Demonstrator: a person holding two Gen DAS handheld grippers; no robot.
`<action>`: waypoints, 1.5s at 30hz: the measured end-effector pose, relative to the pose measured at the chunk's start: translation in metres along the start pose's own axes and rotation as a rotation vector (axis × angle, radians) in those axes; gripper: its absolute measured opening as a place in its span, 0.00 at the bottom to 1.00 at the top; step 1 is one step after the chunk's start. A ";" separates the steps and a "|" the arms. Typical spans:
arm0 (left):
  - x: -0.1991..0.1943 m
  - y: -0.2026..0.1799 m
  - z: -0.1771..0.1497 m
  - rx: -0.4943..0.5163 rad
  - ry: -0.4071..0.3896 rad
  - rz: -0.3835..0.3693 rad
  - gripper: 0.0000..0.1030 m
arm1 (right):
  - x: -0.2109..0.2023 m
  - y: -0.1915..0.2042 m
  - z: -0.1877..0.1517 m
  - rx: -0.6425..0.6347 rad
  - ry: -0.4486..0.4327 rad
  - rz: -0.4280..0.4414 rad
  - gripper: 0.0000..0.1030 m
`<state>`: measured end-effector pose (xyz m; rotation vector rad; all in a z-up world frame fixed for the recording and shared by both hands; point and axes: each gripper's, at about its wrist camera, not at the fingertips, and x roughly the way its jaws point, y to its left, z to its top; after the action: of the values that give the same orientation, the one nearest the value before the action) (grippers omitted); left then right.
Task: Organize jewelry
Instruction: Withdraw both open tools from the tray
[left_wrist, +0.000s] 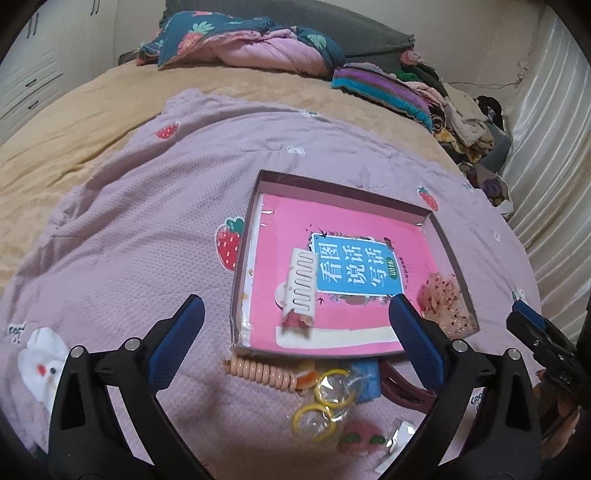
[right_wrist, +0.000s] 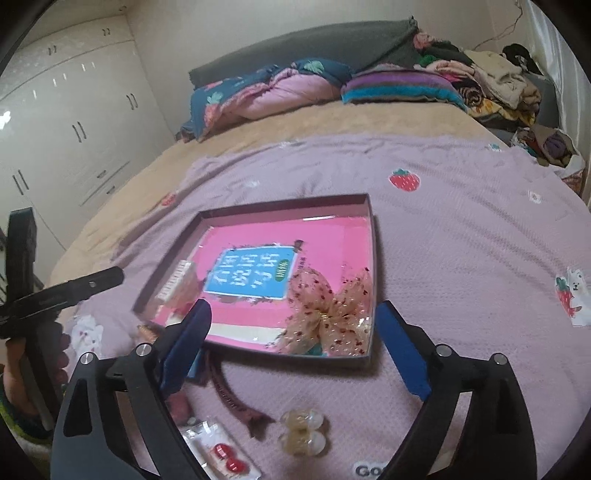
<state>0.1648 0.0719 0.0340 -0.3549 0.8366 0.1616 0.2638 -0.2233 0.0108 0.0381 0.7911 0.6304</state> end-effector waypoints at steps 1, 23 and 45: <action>-0.003 -0.001 -0.001 0.000 -0.003 -0.003 0.91 | -0.005 0.002 -0.001 -0.002 -0.006 0.005 0.89; -0.054 -0.020 -0.029 0.052 -0.066 -0.028 0.91 | -0.070 0.018 -0.026 -0.025 -0.078 0.063 0.93; -0.067 -0.021 -0.063 0.100 -0.044 -0.021 0.91 | -0.086 0.037 -0.058 -0.094 -0.036 0.071 0.93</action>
<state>0.0824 0.0287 0.0503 -0.2657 0.7945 0.1070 0.1601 -0.2507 0.0351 -0.0087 0.7267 0.7315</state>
